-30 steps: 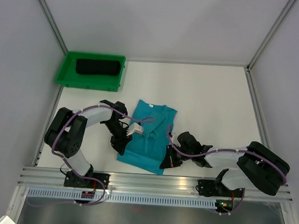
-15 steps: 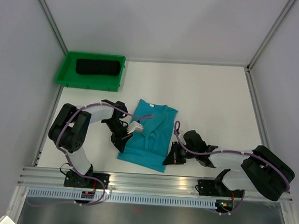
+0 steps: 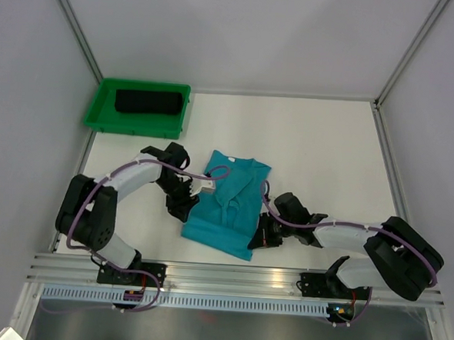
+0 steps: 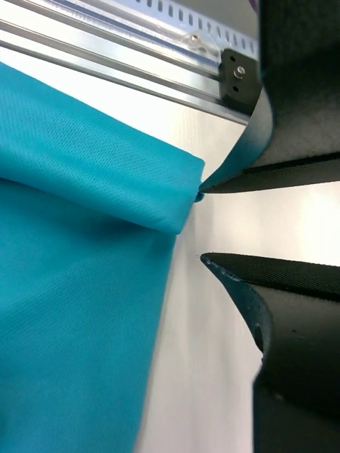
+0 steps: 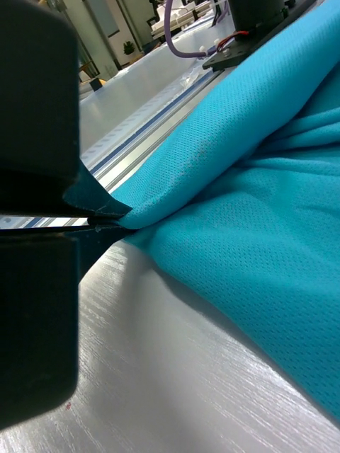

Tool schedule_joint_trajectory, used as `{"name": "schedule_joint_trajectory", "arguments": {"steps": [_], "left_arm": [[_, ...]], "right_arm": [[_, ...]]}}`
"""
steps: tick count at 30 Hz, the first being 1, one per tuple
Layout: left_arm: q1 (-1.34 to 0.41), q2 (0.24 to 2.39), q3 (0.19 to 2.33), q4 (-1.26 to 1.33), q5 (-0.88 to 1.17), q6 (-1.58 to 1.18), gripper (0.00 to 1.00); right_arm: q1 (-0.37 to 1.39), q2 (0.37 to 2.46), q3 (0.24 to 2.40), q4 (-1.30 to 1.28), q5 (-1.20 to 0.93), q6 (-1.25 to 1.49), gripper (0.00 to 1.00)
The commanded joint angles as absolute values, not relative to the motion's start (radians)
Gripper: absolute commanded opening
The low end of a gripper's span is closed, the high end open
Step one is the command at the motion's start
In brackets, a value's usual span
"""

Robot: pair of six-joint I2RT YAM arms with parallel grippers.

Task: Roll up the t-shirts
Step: Roll the tshirt

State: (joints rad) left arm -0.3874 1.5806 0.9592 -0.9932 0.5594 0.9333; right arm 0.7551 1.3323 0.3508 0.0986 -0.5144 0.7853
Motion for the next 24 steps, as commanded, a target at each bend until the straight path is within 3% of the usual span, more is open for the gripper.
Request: {"name": "schedule_joint_trajectory", "arguments": {"steps": [1,5,8,12,16,24], "left_arm": [[-0.383,1.464,0.989,-1.017,0.561,1.069,0.45],[-0.403,1.274,0.942,-0.971,0.548,1.147,0.53],[-0.492,1.098,0.809,-0.852,0.471,1.177,0.56],[-0.684,0.903,0.615,-0.727,0.376,1.245,0.69],[-0.761,0.899,0.526,-0.681,0.302,1.238,0.77],[-0.807,0.98,0.465,-0.545,0.213,1.226,0.77]], "right_arm": [[0.752,1.368,0.388,0.066,-0.515,0.773,0.0],[0.75,1.373,0.402,0.069,-0.515,0.776,0.0],[0.75,1.358,0.408,0.061,-0.508,0.781,0.0],[0.75,1.367,0.413,0.066,-0.506,0.778,0.0],[0.75,1.382,0.416,0.072,-0.512,0.773,0.0],[0.75,1.393,0.42,0.077,-0.515,0.767,0.0]]}}
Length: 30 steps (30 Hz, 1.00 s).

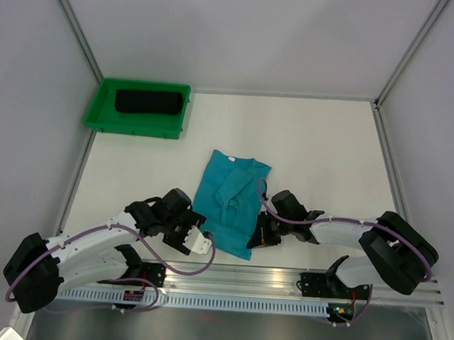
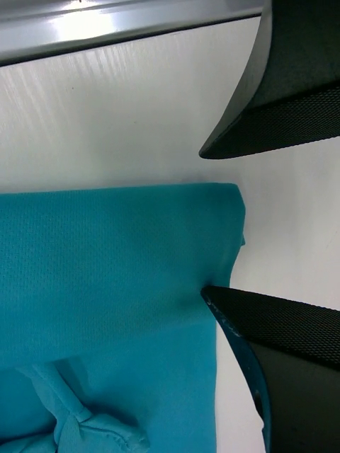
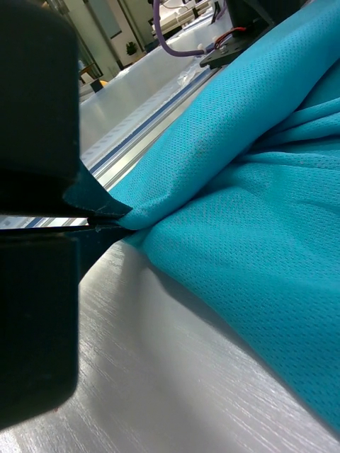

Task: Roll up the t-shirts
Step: Roll the tshirt

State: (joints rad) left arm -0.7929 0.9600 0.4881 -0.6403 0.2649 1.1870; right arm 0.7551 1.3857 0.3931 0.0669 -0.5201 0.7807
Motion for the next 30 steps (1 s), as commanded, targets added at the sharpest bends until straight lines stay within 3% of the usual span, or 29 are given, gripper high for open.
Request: {"name": "schedule_joint_trajectory", "arguments": {"steps": [1,7,10,11,12,17,20,30], "left_arm": [[-0.808,0.997,0.456,-0.526,0.209,1.233,0.77],[-0.811,1.026,0.405,-0.514,0.187,1.25,0.67],[-0.813,1.023,0.391,-0.515,0.205,1.252,0.49],[-0.815,1.026,0.393,-0.514,0.209,1.247,0.36],[-0.815,1.029,0.394,-0.514,0.207,1.241,0.31],[-0.815,1.046,0.428,-0.526,0.202,1.189,0.03],[-0.81,1.086,0.503,-0.602,0.239,1.135,0.02],[-0.681,1.258,0.747,-0.911,0.494,1.115,0.02]], "right_arm": [[0.75,1.394,0.419,0.078,-0.515,0.767,0.0],[0.75,1.41,0.413,0.09,-0.532,0.756,0.0],[0.75,1.419,0.419,0.087,-0.538,0.746,0.01],[0.75,1.416,0.422,0.071,-0.538,0.741,0.02],[0.75,1.41,0.428,0.06,-0.538,0.735,0.04],[0.747,1.326,0.446,-0.029,-0.512,0.7,0.22],[0.747,1.258,0.48,-0.119,-0.442,0.649,0.34],[0.75,1.131,0.687,-0.439,-0.232,0.442,0.5]]}}
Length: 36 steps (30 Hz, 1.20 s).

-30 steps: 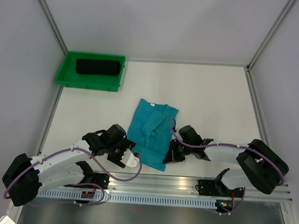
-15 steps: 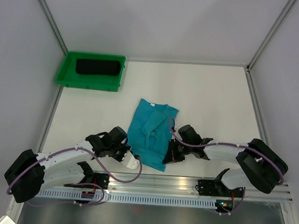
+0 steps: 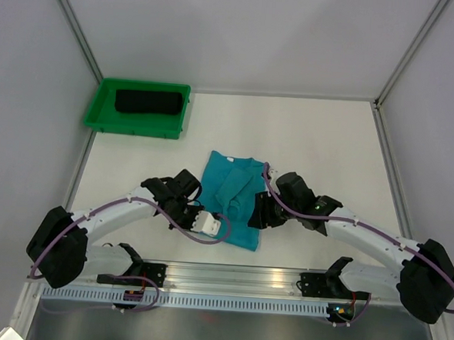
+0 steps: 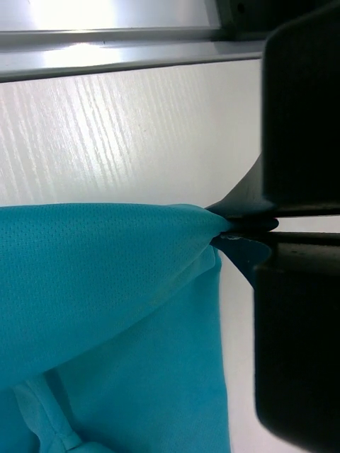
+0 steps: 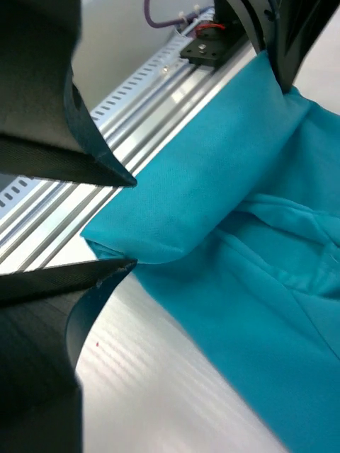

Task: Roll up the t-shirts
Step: Roll the tshirt

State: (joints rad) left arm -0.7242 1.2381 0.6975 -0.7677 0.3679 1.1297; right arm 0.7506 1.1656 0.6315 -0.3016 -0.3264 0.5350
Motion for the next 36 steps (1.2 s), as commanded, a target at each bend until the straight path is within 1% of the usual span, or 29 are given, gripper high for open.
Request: {"name": "schedule_joint_trajectory", "arguments": {"steps": [1,5,7,10,13,14,17,25,30,32,33,36], "left_arm": [[-0.666,1.265,0.764,-0.928,0.517,1.123,0.02],[-0.621,1.302,0.787,-0.976,0.534,1.164,0.02],[-0.614,1.316,0.801,-0.992,0.54,1.169,0.02],[-0.591,1.357,0.845,-1.025,0.586,1.164,0.02],[-0.555,1.413,0.883,-1.068,0.624,1.163,0.02],[-0.537,1.422,0.888,-1.08,0.632,1.176,0.02],[-0.509,1.442,0.888,-1.085,0.634,1.204,0.02],[-0.48,1.46,0.894,-1.095,0.649,1.247,0.02],[-0.471,1.474,0.899,-1.098,0.653,1.247,0.02],[-0.466,1.476,0.899,-1.104,0.653,1.256,0.02],[-0.463,1.479,0.9,-1.109,0.653,1.259,0.02],[-0.456,1.485,0.902,-1.144,0.66,1.275,0.02]], "right_arm": [[0.75,1.114,0.693,-0.449,-0.209,0.439,0.57],[0.755,1.091,0.73,-0.54,-0.107,0.428,0.62],[0.756,1.095,0.735,-0.545,-0.118,0.428,0.65],[0.785,1.1,0.721,-0.486,-0.166,0.433,0.66],[0.969,1.091,0.706,-0.35,-0.077,0.385,0.66],[1.065,1.086,0.683,-0.325,-0.007,0.368,0.67],[1.155,1.081,0.626,-0.223,0.083,0.336,0.68],[1.233,1.245,0.618,-0.16,0.166,0.301,0.71],[1.252,1.347,0.637,-0.181,0.221,0.334,0.7],[1.25,1.37,0.64,-0.189,0.187,0.357,0.65],[1.252,1.382,0.64,-0.189,0.169,0.363,0.51],[1.25,1.372,0.624,-0.181,0.094,0.397,0.21]]}}
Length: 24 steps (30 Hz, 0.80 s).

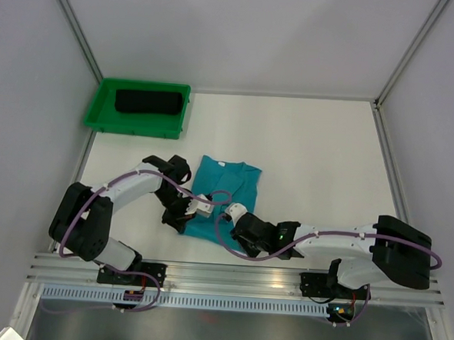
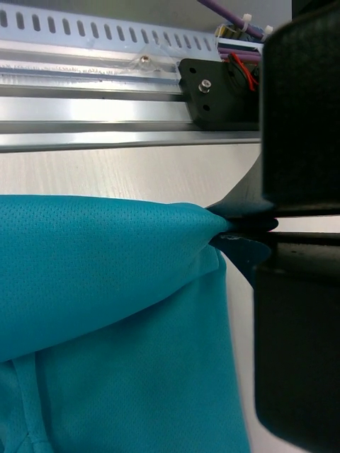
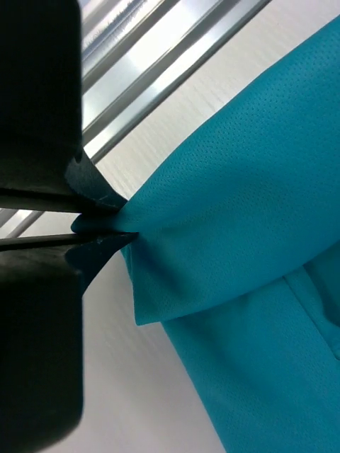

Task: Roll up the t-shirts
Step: Roll the tshirt

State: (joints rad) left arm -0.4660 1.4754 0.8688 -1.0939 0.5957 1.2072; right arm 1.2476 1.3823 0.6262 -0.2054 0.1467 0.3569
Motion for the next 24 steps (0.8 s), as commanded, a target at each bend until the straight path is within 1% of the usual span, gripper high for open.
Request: {"name": "schedule_joint_trajectory", "arguments": {"steps": [1,2,3,5,6,7,8,10,12,13,15,16,18,19,20,22,24], "left_arm": [[-0.456,1.486,0.902,-1.175,0.661,1.293,0.02],[-0.456,1.489,0.902,-1.207,0.667,1.31,0.02],[-0.456,1.491,0.899,-1.241,0.679,1.336,0.03],[-0.457,1.49,0.887,-1.287,0.692,1.379,0.03],[-0.456,1.489,0.871,-1.287,0.686,1.382,0.03],[-0.456,1.496,0.865,-1.287,0.681,1.381,0.03],[-0.456,1.5,0.864,-1.284,0.678,1.378,0.03],[-0.454,1.525,0.871,-1.282,0.672,1.359,0.03],[-0.454,1.543,0.891,-1.276,0.67,1.348,0.04],[-0.453,1.552,0.899,-1.266,0.667,1.329,0.1],[-0.451,1.578,0.922,-1.218,0.647,1.292,0.2],[-0.448,1.586,0.931,-1.207,0.643,1.264,0.3],[-0.443,1.6,0.956,-1.197,0.653,1.227,0.37],[-0.442,1.6,0.965,-1.197,0.663,1.218,0.44],[-0.442,1.594,0.974,-1.197,0.681,1.209,0.47],[-0.442,1.583,0.979,-1.2,0.698,1.189,0.51],[-0.442,1.569,0.977,-1.201,0.724,1.175,0.51]], "right_arm": [[1.25,1.358,0.615,-0.158,0.057,0.409,0.18],[1.25,1.345,0.591,-0.143,0.025,0.417,0.16],[1.252,1.313,0.577,-0.126,-0.054,0.426,0.13],[1.249,1.284,0.53,-0.065,-0.129,0.455,0.11],[1.247,1.267,0.516,-0.046,-0.196,0.466,0.06],[1.244,1.261,0.5,-0.008,-0.227,0.478,0.05],[1.229,1.258,0.473,0.02,-0.262,0.5,0.01],[1.2,1.256,0.448,0.067,-0.372,0.515,0.0],[1.131,1.256,0.41,0.1,-0.445,0.529,0.0],[1.079,1.255,0.394,0.13,-0.498,0.534,0.0],[1.037,1.262,0.403,0.129,-0.518,0.522,0.0],[1.008,1.272,0.426,0.109,-0.535,0.514,0.0],[0.993,1.292,0.451,0.086,-0.552,0.5,0.0],[0.982,1.296,0.459,0.087,-0.572,0.499,0.0],[0.977,1.302,0.457,0.09,-0.575,0.502,0.0],[0.963,1.312,0.453,0.089,-0.58,0.506,0.0],[0.954,1.334,0.446,0.09,-0.597,0.509,0.0]]}}
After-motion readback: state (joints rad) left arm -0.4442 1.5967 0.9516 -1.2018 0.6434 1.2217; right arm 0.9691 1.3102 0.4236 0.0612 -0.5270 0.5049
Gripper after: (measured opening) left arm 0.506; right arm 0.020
